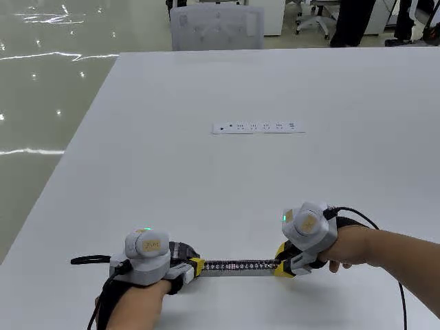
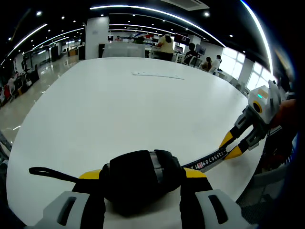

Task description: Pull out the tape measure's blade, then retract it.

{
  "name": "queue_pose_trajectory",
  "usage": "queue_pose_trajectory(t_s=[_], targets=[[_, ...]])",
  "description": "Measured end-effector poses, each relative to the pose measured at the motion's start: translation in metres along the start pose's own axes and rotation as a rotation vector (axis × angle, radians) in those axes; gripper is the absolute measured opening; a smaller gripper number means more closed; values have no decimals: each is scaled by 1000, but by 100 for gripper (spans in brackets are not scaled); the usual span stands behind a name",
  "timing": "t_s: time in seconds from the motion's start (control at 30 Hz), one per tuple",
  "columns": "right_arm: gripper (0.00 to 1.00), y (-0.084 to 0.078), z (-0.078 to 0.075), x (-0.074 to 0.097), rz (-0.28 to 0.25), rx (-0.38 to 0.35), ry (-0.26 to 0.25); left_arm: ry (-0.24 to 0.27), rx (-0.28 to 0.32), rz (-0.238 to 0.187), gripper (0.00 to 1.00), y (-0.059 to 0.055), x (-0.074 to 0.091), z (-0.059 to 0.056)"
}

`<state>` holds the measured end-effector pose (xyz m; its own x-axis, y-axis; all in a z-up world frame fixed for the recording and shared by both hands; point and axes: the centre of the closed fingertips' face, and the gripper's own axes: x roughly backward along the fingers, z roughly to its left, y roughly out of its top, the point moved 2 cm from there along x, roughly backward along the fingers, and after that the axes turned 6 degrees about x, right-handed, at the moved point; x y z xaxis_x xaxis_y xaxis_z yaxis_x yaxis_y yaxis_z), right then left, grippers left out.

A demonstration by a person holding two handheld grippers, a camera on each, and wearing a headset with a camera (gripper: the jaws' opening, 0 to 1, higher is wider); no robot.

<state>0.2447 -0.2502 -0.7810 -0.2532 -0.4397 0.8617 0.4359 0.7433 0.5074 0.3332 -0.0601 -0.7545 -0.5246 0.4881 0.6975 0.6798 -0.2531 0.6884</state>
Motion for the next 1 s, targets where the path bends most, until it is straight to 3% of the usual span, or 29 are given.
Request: queue_pose_trajectory(t_s=[1.0], targets=[[14, 12, 2, -6, -17, -11, 11, -7, -2, 5, 60, 0, 0, 1]])
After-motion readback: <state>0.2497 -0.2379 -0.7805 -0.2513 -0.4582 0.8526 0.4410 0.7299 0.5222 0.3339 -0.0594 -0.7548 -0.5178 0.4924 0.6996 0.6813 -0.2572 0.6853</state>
